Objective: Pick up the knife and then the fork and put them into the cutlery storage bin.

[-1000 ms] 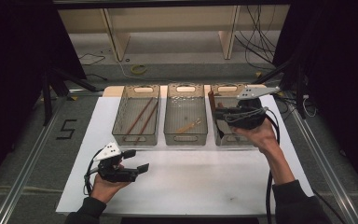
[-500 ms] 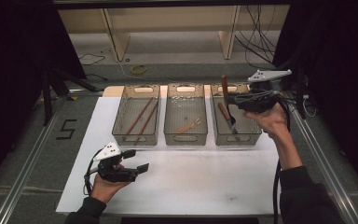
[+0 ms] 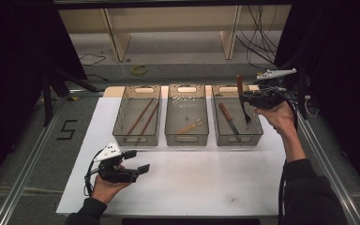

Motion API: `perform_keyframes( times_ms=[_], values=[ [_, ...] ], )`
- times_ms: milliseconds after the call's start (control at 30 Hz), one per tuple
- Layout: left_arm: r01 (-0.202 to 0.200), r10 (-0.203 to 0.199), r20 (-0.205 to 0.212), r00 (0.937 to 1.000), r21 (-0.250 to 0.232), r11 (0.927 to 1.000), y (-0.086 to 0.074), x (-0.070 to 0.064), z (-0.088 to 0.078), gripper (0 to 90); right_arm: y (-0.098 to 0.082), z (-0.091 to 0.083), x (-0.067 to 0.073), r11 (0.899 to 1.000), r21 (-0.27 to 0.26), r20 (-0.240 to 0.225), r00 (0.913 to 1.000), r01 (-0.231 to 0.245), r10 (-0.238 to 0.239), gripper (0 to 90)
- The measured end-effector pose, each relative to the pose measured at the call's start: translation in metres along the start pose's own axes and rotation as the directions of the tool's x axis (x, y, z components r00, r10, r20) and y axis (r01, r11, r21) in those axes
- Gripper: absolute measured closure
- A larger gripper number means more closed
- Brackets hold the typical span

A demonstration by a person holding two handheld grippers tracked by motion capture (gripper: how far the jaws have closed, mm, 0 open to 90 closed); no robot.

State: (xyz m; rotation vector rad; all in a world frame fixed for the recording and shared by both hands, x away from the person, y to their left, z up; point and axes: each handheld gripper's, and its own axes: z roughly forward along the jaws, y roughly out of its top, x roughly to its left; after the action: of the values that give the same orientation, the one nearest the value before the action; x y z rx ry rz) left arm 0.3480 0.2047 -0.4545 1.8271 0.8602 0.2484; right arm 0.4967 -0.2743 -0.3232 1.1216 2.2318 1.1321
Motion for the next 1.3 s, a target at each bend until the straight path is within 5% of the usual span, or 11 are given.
perform_keyframes(
  times_ms=[433,633,833,1000,1300],
  values=[
    [0.0,0.0,0.0,1.0,-0.002,1.0,0.0,0.0,-0.001,16.9,-0.021,0.038,-0.012,0.987,0.159,0.048,0.9988,-0.02,0.013,77.3],
    [0.0,0.0,0.0,1.0,-0.002,1.0,0.0,0.0,-0.001,16.9,-0.022,0.051,-0.012,0.984,0.175,0.045,0.9986,-0.035,0.028,77.0],
    [0.0,0.0,-0.002,1.0,-0.008,1.0,0.0,0.001,-0.002,16.8,-0.022,0.067,-0.014,0.971,0.228,0.108,0.993,-0.073,0.049,83.0],
    [0.001,-0.001,-0.001,1.0,-0.006,1.0,0.0,0.001,-0.002,16.7,-0.028,0.074,-0.018,0.956,0.267,0.147,0.9857,-0.12,0.083,66.3],
    [0.0,0.0,0.0,1.0,-0.002,1.0,0.0,0.0,-0.001,16.4,-0.023,0.056,-0.012,0.971,0.2,0.124,0.9865,-0.131,0.107,39.3]
  ],
)
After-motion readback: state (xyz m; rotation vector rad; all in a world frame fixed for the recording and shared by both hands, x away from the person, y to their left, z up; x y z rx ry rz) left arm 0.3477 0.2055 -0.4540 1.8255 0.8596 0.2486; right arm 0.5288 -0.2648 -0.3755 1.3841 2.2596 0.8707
